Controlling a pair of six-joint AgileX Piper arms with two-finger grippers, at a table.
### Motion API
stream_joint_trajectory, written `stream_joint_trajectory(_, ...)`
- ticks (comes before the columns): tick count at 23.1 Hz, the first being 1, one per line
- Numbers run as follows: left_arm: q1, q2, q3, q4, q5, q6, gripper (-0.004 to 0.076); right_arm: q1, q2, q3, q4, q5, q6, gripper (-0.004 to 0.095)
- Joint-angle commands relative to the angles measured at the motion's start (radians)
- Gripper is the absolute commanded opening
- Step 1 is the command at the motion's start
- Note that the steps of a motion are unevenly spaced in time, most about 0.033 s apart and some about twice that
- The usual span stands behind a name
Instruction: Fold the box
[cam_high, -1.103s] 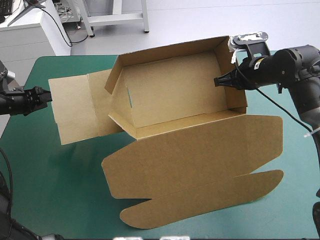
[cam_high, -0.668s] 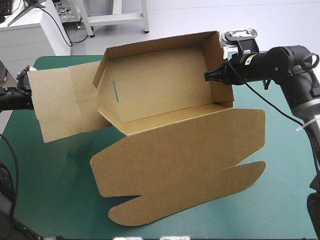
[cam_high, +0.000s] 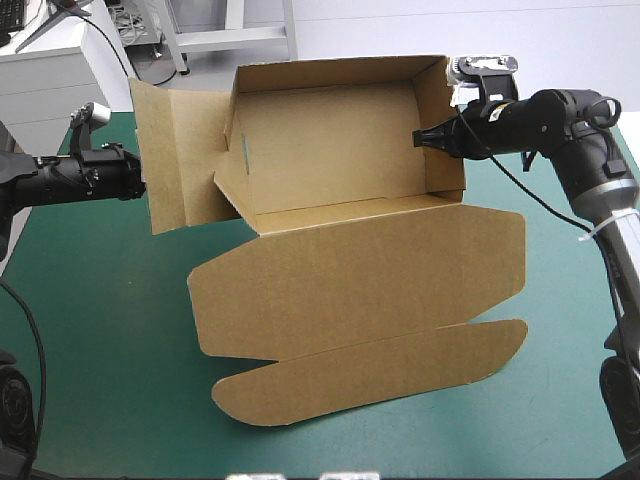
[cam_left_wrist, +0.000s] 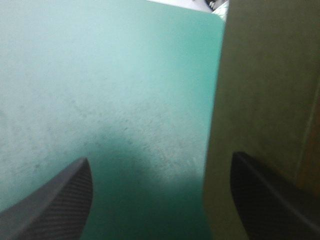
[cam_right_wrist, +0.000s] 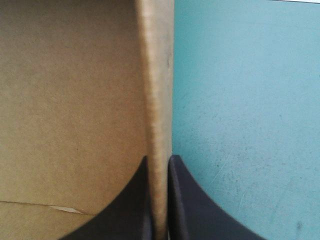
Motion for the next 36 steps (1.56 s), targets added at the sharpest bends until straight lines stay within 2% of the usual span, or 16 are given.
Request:
stream_joint_trajectory(1, -0.058, -0.051, -0.024, -0.169, 0.076, 0.036, 0.0546, -0.005, -0.045, -0.031, 0.035, -0.072, 0.007, -0.0019)
stream_joint_trajectory(5, -0.129, -0.053, -0.024, -0.246, 0.076, 0.044, 0.0546, -0.005, -0.045, -0.031, 0.031, -0.068, 0.005, -0.0019)
stream_joint_trajectory(19, -0.2, -0.098, -0.024, -0.344, 0.076, 0.077, 0.0546, -0.003, -0.045, -0.031, 0.012, -0.039, 0.005, -0.0019)
stream_joint_trajectory(24, -0.247, -0.098, -0.026, -0.328, 0.055, 0.078, 0.0546, 0.059, -0.045, -0.031, -0.031, -0.031, 0.028, -0.0016)
stream_joint_trajectory(26, -0.261, -0.105, -0.026, -0.288, 0.016, 0.018, 0.0546, 0.1, -0.045, -0.031, -0.101, -0.053, 0.086, -0.0016)
stream_joint_trajectory(29, -0.319, -0.153, -0.029, 0.001, -0.17, -0.168, 0.0546, 0.116, -0.045, -0.031, -0.135, -0.06, 0.106, -0.0017)
stream_joint_trajectory(31, -0.367, -0.18, -0.038, 0.168, -0.232, -0.282, 0.0546, 0.116, -0.045, -0.031, -0.142, -0.062, 0.122, -0.0017)
stream_joint_trajectory(36, -0.523, -0.187, -0.076, 0.537, -0.307, -0.554, 0.0546, 0.118, -0.045, -0.031, -0.14, -0.062, 0.147, -0.0016)
